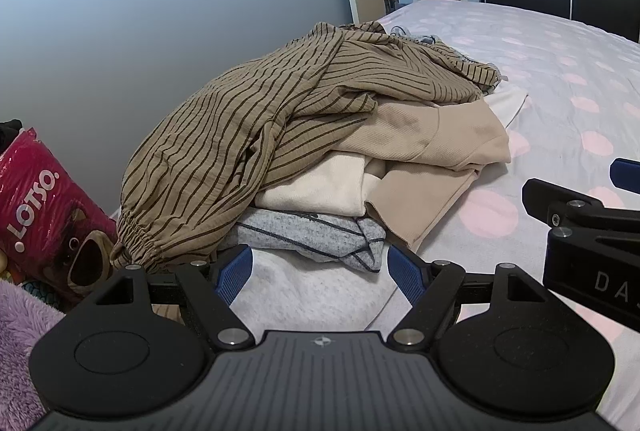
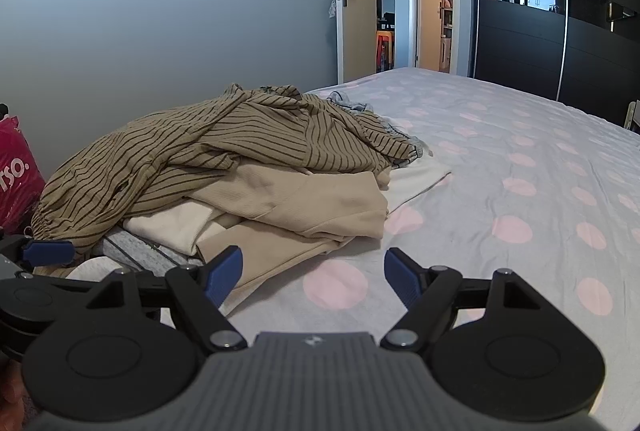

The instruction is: Fold clothes

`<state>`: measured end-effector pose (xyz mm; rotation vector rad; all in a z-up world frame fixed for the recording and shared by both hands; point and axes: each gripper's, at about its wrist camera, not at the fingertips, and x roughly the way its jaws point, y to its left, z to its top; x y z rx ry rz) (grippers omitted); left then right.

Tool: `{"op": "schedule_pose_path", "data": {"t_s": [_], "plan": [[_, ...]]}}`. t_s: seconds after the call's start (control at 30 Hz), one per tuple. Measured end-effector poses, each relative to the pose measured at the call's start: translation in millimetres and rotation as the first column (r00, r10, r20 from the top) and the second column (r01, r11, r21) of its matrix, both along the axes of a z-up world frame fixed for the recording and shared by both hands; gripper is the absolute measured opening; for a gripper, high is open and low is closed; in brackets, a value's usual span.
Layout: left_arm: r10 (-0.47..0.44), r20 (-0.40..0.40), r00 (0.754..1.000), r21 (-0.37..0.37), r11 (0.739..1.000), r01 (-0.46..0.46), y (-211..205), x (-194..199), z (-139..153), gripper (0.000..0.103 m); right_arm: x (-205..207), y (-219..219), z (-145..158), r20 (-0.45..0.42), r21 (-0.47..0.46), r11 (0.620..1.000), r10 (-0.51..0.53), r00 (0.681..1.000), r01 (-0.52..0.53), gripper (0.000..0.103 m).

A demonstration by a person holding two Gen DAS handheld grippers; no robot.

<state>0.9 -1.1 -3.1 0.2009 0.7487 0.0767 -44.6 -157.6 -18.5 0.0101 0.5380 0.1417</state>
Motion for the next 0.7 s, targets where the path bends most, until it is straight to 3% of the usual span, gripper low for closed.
{"op": "schedule_pose_path", "data": {"t_s": [0.7], "plan": [[-0.007,-0.007,1.000,0.005,1.000,0.007,-2.0,-0.2,-2.2,0.074,-0.2,-1.1,0.1,-0.002,0.001,1.000,-0.001,1.000,0.001,0.080]]}}
